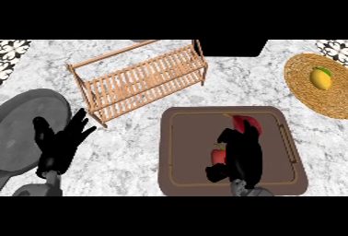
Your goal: Pick the bell pepper from the tray and place it in the tiered shelf
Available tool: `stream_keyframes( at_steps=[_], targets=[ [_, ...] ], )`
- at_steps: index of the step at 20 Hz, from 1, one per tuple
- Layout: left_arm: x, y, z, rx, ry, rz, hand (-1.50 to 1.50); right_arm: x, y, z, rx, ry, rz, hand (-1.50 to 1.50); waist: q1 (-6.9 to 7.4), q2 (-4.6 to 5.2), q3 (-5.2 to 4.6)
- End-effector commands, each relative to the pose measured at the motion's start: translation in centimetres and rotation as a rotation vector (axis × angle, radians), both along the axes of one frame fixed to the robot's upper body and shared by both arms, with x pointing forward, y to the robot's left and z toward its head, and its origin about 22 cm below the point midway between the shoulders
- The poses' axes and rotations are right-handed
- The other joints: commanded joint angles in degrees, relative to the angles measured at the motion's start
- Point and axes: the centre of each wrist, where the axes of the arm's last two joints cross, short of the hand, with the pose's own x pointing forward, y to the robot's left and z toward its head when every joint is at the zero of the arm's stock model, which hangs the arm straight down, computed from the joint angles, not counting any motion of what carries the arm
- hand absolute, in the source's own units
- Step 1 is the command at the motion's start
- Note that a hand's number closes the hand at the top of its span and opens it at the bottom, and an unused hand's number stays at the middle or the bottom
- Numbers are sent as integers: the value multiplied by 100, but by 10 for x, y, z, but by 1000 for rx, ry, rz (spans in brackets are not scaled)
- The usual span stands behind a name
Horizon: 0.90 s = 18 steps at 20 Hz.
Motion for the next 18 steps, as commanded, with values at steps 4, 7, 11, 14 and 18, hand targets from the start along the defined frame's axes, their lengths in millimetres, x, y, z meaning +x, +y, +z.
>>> stream_keyframes(
  at_steps=[4,7,11,14,18],
  targets=[
    [0,2,-7,-13,35,14,0,-9,19,-1,25,-24,108,150,-2,123,57],
    [-4,5,-8,2,48,-3,0,-18,34,-4,-11,-119,157,150,16,122,58],
    [9,-15,-5,0,13,-43,0,-47,83,12,119,19,623,150,303,196,63],
    [2,-8,-6,2,17,-75,0,-58,98,29,261,45,857,150,525,202,68],
    [15,-22,0,-17,29,-47,0,-73,113,86,354,-98,974,150,251,135,56]
  ],
)
